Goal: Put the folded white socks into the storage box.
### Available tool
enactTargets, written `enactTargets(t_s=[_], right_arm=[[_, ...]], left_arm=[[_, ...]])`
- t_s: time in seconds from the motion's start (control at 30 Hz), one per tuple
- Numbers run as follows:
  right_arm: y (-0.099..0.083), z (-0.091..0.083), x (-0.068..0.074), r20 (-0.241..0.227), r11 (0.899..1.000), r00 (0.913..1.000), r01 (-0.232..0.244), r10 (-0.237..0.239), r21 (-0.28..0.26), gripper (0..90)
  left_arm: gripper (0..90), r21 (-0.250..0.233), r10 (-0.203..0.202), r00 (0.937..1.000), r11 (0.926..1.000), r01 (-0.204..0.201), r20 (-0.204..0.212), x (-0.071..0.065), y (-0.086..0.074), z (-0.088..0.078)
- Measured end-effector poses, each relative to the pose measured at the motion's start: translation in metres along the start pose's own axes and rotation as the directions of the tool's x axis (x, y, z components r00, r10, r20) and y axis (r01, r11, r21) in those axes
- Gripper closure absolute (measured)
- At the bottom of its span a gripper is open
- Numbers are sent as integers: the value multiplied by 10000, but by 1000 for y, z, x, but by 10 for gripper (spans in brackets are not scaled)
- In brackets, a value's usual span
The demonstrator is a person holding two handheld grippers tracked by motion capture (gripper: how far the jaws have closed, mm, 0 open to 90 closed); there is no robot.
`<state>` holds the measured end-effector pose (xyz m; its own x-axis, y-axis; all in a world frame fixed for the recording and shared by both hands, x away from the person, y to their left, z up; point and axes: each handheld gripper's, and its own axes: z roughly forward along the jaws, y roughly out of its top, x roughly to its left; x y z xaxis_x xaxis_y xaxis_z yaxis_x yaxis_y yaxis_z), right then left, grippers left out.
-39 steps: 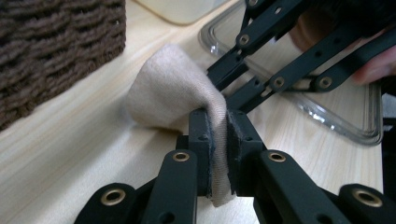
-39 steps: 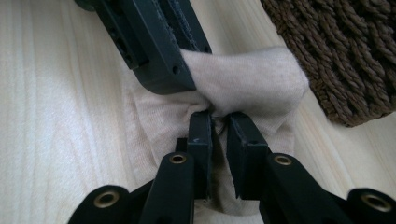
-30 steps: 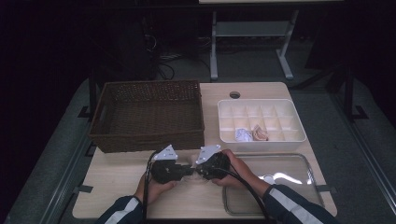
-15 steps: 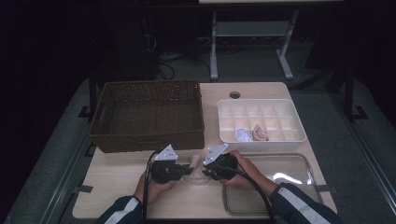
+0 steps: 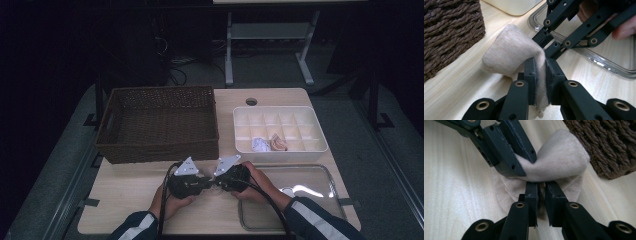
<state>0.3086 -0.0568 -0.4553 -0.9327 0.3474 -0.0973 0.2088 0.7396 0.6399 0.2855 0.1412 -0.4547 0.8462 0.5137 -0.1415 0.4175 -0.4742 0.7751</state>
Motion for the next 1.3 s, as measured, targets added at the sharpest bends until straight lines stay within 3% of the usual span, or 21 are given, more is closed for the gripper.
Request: enactTargets(t_s=[0.1, 0.27, 0.37, 0.4, 0.53, 0.63, 0.73, 0.87, 1.0, 1.17, 1.3], right_arm=[[0, -6, -3, -43, 9999, 9999, 102, -102, -26, 708], [-1, -18, -5, -48, 9999, 9999, 146, -146, -34, 746], [-6, -14, -7, -131, 9997, 9999, 5, -2, 242, 777], [-7, -12, -8, -117, 9992, 9998, 163, -159, 377, 786], [-6, -6, -6, -165, 9994, 9997, -151, 156, 307, 821], [-6, -5, -6, -195, 9994, 9995, -252, 257, 220, 820], [-6, -11, -9, -196, 9997, 9996, -192, 196, 176, 761], [-3, -29, -17, 27, 9962, 9981, -611, 613, -627, 728], [3, -34, -22, 213, 9833, 9936, -1065, 1108, -1476, 663], [9, -26, -23, 296, 9805, 9918, -1182, 1243, -1573, 634], [6, -19, -27, 203, 9837, 9890, -1437, 1468, -1082, 651]], left_arm=[[815, 34, 11, 9999, 10000, -10, -169, 1, 0, -1], [819, 59, -27, 9998, 10000, 28, -222, 3, -1, -2], [819, 15, -69, 9998, 10000, 69, -179, 3, 0, -1], [818, 44, 11, 9999, 10000, -10, -154, 2, 1, 0], [803, 42, 141, 9999, 9999, -141, -96, -1, 3, 6], [809, 141, 336, 9991, 9993, -333, -259, -3, 4, 7], [818, 288, 454, 9983, 9986, -444, -355, -4, 3, 7], [820, 433, 685, 9970, 9968, -669, -356, -4, 4, 8], [822, 502, 879, 9949, 9951, -854, -498, -8, 7, 12], [822, 701, 1195, 9914, 9908, -1157, -533, -11, 10, 15], [822, 776, 1293, 9893, 9892, -1240, -678, -11, 10, 15]])
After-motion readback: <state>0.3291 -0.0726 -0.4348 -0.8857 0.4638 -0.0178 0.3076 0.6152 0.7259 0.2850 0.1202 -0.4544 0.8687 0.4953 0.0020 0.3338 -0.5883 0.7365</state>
